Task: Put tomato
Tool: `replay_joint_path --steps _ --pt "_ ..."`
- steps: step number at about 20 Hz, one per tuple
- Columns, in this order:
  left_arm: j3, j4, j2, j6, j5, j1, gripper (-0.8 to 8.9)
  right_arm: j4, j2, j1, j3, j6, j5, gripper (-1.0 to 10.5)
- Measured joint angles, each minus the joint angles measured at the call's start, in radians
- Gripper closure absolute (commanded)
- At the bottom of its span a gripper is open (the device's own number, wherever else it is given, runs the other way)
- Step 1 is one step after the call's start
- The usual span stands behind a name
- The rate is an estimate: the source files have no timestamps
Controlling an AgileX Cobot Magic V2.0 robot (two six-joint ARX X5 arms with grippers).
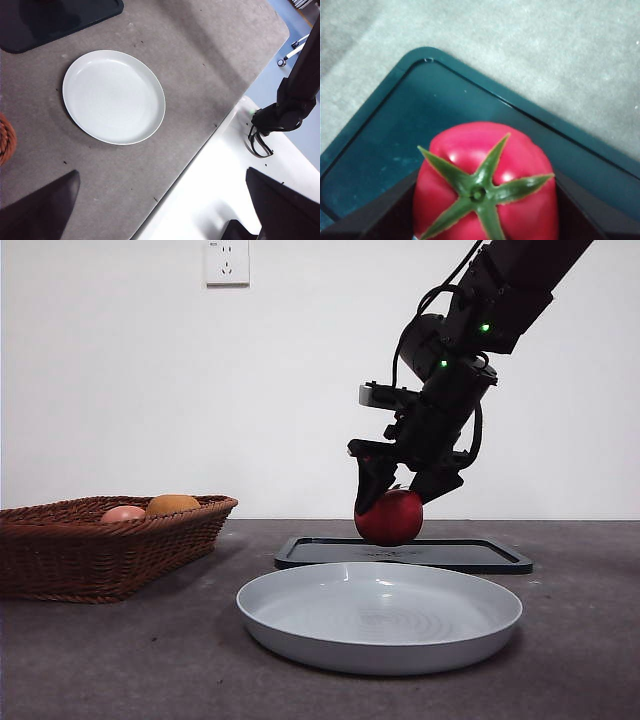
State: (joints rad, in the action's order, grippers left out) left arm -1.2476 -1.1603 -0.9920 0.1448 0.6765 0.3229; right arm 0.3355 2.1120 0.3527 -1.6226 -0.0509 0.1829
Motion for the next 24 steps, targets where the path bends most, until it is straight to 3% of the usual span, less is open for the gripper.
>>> replay_joint_path --steps 4,7,12,16,24 --pt "0.000 0.000 0.000 0.000 0.000 0.000 2.91 0.018 0.023 0.000 -0.011 -0.004 0.000 7.9" --pt "0.000 0.000 0.000 0.000 0.000 0.000 2.91 0.020 0.023 0.000 -0.011 -0.005 0.000 6.0" --pt "0.000 -0.003 0.000 0.001 0.000 0.000 2.91 0.035 0.023 0.000 -0.011 -0.005 0.000 4.6" --pt "0.000 -0.003 0.000 0.003 0.000 0.000 2.91 0.082 -0.033 0.000 -0.010 -0.005 -0.003 4.6" --pt "0.000 -0.003 0.000 0.004 0.000 0.000 2.91 0.310 -0.396 0.000 -0.010 0.006 -0.001 4.6"
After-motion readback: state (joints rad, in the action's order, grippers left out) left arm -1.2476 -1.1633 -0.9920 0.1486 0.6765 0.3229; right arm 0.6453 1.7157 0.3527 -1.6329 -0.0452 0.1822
